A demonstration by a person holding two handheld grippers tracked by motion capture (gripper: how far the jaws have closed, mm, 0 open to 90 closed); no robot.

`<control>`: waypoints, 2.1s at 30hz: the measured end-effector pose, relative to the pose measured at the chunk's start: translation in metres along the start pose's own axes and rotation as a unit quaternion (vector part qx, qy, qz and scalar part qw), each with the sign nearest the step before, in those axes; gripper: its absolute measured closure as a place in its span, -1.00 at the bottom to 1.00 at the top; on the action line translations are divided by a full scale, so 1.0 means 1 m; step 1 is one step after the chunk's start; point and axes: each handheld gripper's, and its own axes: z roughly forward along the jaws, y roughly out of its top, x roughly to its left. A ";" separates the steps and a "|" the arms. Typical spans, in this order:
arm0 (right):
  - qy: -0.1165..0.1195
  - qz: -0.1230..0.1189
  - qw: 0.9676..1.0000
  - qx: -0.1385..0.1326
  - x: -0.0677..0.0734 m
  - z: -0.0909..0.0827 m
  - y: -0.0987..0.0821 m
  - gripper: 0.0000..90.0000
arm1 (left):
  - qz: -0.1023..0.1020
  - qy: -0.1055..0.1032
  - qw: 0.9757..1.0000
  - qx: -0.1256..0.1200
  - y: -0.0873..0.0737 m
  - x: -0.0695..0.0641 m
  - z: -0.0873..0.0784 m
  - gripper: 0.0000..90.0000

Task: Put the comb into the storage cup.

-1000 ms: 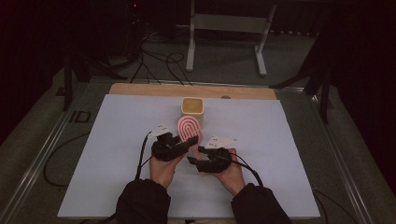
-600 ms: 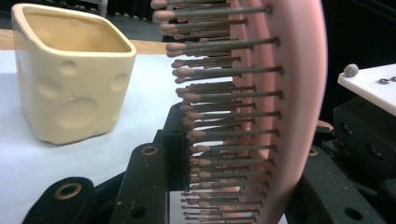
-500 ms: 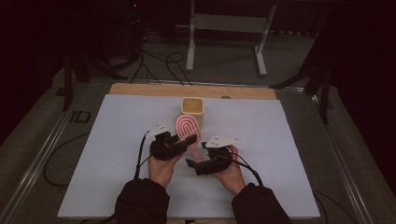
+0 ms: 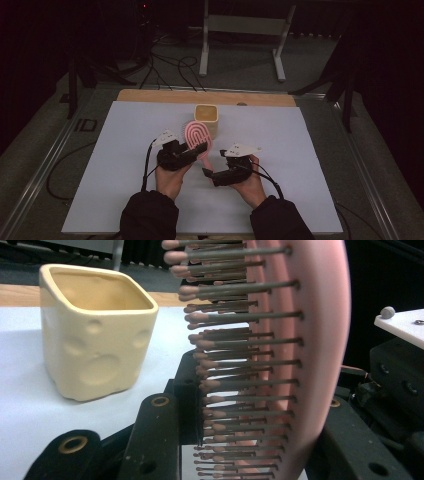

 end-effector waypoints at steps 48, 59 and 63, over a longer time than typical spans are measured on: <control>-0.069 0.010 0.997 -0.040 -0.032 -0.059 -0.031 -0.81 | 0.018 0.023 1.000 -0.011 0.015 0.009 -0.018 0.44; -0.080 0.019 0.993 -0.079 -0.043 -0.084 -0.052 -0.81 | 0.023 0.027 0.999 -0.012 0.019 0.010 -0.020 0.44; -0.087 0.024 0.992 -0.087 -0.044 -0.090 -0.060 -0.81 | 0.025 0.029 0.999 -0.012 0.020 0.011 -0.022 0.44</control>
